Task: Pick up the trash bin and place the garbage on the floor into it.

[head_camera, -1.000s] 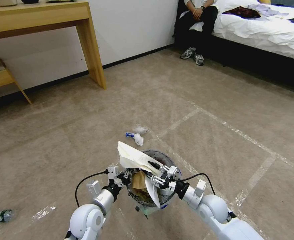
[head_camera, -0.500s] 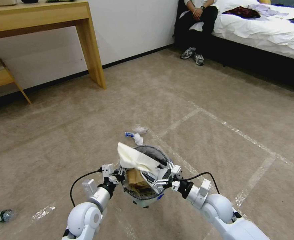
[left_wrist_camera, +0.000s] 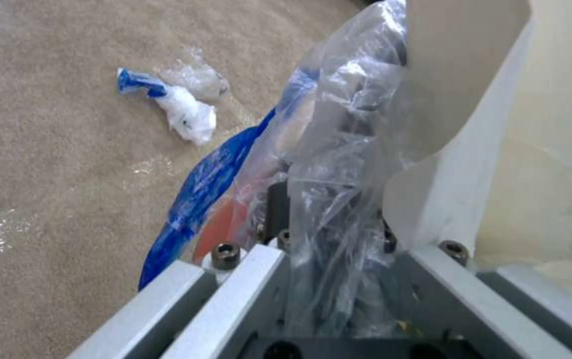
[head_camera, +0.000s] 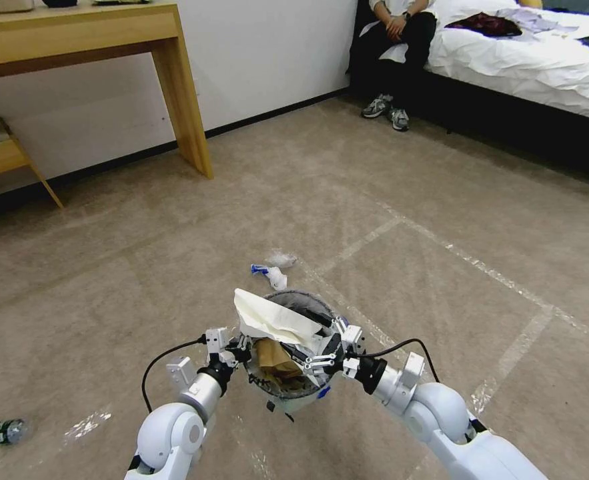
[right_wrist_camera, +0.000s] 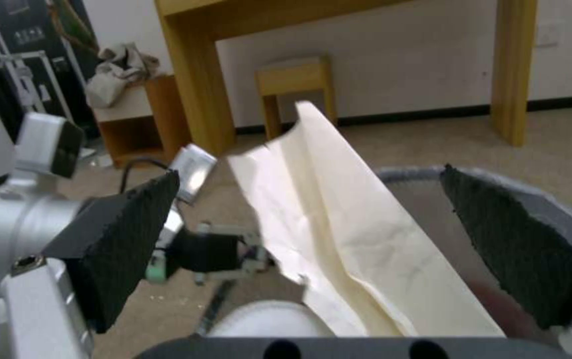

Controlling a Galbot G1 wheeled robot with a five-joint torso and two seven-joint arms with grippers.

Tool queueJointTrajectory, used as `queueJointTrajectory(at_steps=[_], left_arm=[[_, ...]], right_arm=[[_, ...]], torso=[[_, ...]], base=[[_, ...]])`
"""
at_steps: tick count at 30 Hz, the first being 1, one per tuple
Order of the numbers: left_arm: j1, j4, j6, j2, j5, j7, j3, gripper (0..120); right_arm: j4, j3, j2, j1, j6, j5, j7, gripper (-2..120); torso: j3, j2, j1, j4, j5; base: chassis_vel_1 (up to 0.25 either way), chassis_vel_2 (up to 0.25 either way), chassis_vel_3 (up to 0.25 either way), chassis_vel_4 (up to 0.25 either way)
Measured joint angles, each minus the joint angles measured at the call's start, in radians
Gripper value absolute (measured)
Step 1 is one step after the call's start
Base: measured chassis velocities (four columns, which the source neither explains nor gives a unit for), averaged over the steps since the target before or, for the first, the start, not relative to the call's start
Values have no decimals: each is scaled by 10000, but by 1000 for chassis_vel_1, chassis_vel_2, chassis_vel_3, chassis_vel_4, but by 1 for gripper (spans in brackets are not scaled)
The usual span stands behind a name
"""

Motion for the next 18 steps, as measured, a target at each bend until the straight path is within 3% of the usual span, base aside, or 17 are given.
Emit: queueJointTrajectory(at_steps=[18], left_arm=[[-72,221,-35,-25,157,-9,-42,1]], right_arm=[[748,185,-206,-44,-173,286,-108,100]], torso=[[0,-1,0,0,0]], base=[[0,0,0,0]])
